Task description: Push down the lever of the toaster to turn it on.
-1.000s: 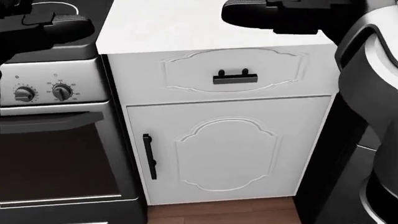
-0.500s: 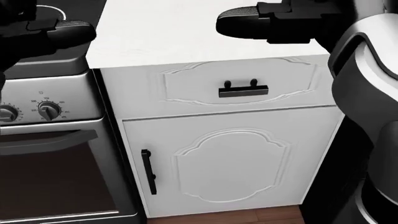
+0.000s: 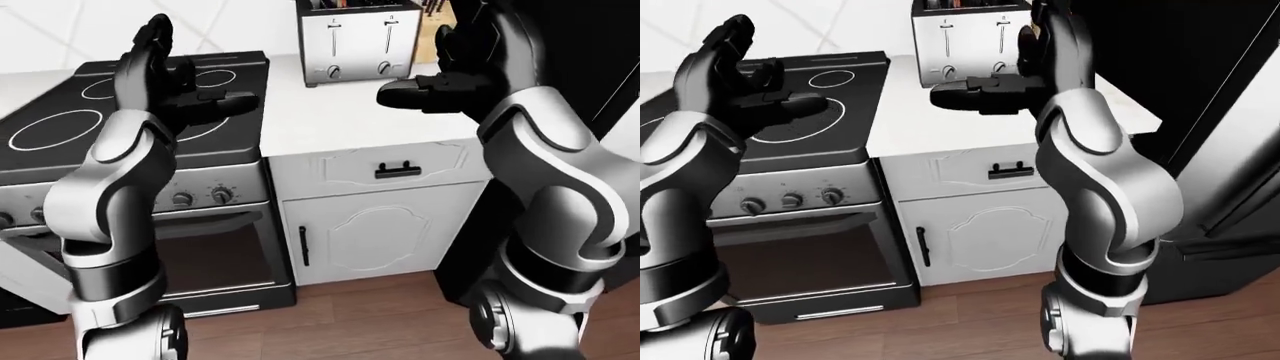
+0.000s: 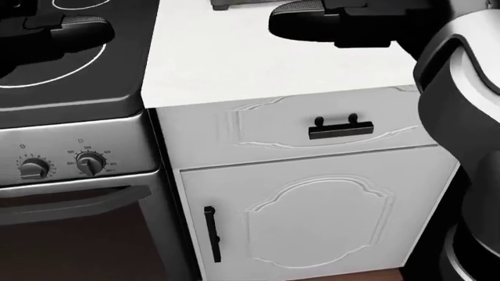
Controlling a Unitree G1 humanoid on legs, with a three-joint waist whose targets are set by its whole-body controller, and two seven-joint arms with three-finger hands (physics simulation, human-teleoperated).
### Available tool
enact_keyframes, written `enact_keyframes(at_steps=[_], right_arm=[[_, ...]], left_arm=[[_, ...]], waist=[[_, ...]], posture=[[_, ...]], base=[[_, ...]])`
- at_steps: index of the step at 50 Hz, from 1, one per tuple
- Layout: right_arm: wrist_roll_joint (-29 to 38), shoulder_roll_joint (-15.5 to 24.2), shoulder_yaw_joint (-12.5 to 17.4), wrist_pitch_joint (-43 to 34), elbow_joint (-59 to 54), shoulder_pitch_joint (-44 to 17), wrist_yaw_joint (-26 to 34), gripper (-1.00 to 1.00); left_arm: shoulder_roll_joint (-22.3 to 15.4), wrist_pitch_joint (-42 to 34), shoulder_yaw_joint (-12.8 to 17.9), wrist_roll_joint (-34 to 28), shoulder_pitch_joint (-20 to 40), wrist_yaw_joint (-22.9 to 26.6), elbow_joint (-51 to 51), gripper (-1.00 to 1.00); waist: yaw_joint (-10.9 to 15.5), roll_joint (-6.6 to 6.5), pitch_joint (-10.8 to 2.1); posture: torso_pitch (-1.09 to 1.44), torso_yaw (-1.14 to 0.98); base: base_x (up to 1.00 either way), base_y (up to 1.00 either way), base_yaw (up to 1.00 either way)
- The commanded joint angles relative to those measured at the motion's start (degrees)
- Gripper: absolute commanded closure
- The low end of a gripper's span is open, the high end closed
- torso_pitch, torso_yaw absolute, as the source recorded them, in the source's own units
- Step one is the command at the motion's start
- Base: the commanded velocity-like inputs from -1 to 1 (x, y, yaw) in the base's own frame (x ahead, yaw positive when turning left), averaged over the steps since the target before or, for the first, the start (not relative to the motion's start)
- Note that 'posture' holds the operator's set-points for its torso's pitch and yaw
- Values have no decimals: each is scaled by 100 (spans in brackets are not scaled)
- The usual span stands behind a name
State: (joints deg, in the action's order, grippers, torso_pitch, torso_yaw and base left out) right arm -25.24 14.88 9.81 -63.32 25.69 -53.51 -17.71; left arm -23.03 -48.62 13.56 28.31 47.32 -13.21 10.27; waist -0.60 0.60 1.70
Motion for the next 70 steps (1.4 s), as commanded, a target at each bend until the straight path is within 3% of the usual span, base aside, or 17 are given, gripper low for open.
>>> enact_keyframes(at_steps=[1, 4, 6, 7, 15, 21, 26, 29, 39, 43, 44, 45, 49, 55, 60, 65, 70], right_arm=[[-52, 13, -3, 120, 126, -171, 15, -100], [-63, 20, -10, 127, 125, -165, 17, -100], [-61, 27, -11, 156, 107, -149, 23, -100], [-78, 18, -10, 109, 132, -178, 1, -100], [-84, 23, -23, 139, 113, -155, -1, -100], [-65, 34, -30, 190, 77, -128, 30, -100], [-47, 36, -33, 212, 65, -106, 48, -100], [-6, 37, -47, 286, 13, -61, 87, -100], [0, 20, -43, 198, 74, -103, 71, -100], [20, 17, -51, 187, 78, -103, 73, -100], [23, 19, -51, 186, 78, -98, 81, -100], [23, 21, -49, 175, 82, -102, 82, -100], [45, 26, -65, 176, 82, -89, 105, -100], [111, 26, -78, 129, 71, -107, 135, -100], [141, -1, -62, 196, 61, -76, 195, -100], [129, -25, -62, 115, 117, -114, 168, -100], [141, -25, -63, 116, 116, -108, 180, -100]], left_arm=[[-92, 153, 109, -36, 161, -29, 156, -100], [-89, 161, 107, -43, 152, -24, 154, -100], [-93, 175, 115, -46, 152, -15, 136, -100], [-101, 125, 125, -28, 180, -37, 164, -100], [-101, 159, 121, -29, 157, -28, 151, -100], [-87, 155, 106, -36, 154, -32, 160, -100], [-81, 175, 98, -55, 164, -11, 132, -100], [-69, 213, 83, -78, 147, 13, 112, -100], [-62, 163, 94, -83, 157, 9, 149, -100], [-61, 184, 93, -89, 150, 20, 136, -100], [-61, 172, 97, -85, 151, 13, 147, -100], [-61, 175, 97, -86, 149, 14, 146, -100], [-63, 179, 97, -84, 145, 15, 148, -100], [-59, 182, 92, -87, 152, 12, 147, -100], [-66, 159, 103, -76, 159, 4, 159, -100], [-69, 184, 102, -77, 156, 10, 136, -100], [-73, 145, 115, -45, 153, -13, 180, -100]], waist=[[25, 13, -74], [-22, -303, -46], [-33, -786, -169], [-17, -481, -106], [26, -82, -8], [17, -256, -64], [95, -73, -32], [144, 258, -84], [36, -93, 46], [-36, -648, -107], [21, -418, -33], [-13, -538, -10], [58, -387, -27], [140, 159, -4], [118, -16, -180], [40, -100, -56], [11, -689, 1]], posture=[[0, 0], [0, 0], [0, 0], [0, 0], [0, 0], [0, 0], [0, 0], [0, 0], [0, 0], [0, 0], [0, 0], [0, 0], [0, 0], [0, 0], [0, 0], [0, 0], [0, 0]], base=[[5, 33, 0], [5, 33, 0], [6, 34, 0], [8, 34, 0], [12, 36, 0], [19, 0, 0], [22, 0, 0], [24, 0, 0], [26, 0, 0], [26, 0, 0], [26, 0, 0], [26, 0, 0], [22, 1, 0], [5, 2, 0], [2, 0, 0], [16, 0, 0], [18, 0, 0]])
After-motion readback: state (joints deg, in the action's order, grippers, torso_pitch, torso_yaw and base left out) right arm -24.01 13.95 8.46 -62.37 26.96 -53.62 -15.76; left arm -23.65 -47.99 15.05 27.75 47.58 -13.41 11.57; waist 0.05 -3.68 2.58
